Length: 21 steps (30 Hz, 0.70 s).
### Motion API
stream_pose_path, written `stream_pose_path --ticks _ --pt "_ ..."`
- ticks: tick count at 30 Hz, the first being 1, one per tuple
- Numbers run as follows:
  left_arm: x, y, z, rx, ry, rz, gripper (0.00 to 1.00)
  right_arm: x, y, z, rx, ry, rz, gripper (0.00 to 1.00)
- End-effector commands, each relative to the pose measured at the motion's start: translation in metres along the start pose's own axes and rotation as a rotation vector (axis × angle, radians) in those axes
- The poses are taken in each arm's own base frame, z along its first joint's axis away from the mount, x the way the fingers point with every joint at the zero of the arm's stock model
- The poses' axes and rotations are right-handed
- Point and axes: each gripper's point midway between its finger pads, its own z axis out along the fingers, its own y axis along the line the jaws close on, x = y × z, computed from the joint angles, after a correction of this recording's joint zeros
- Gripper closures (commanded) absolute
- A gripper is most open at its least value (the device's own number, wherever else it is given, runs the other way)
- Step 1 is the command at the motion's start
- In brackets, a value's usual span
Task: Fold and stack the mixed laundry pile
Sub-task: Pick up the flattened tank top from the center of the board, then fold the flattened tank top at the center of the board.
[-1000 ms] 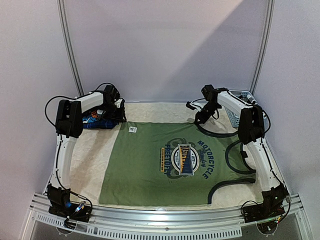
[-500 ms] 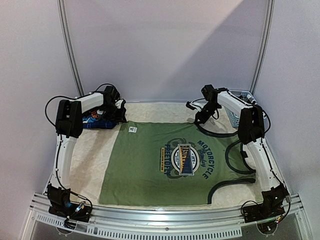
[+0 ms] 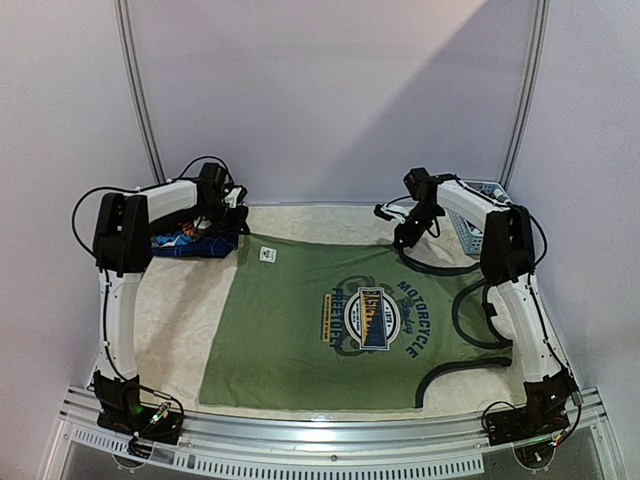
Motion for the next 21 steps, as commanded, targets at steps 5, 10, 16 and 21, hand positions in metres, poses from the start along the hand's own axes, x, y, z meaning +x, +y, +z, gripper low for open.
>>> stream_pose_path --ticks 5,10,16,21 --pt "-0.019 -0.014 -0.037 0.024 -0.095 0.038 1.0 -0.011 0.007 -0.044 0.029 -0.041 -0.056 1.0" --pt "-0.015 -0.016 -0.048 0.021 -0.093 0.05 1.0 -0.014 0.016 -0.064 0.017 -0.068 -0.066 1.0" --pt "-0.002 -0.017 -0.055 0.019 -0.072 0.061 1.0 -0.01 0.032 -0.072 -0.009 -0.061 -0.081 1.0" --pt "0.007 -0.018 -0.061 0.02 -0.061 0.062 1.0 -0.003 0.045 -0.074 -0.023 -0.044 -0.091 1.0"
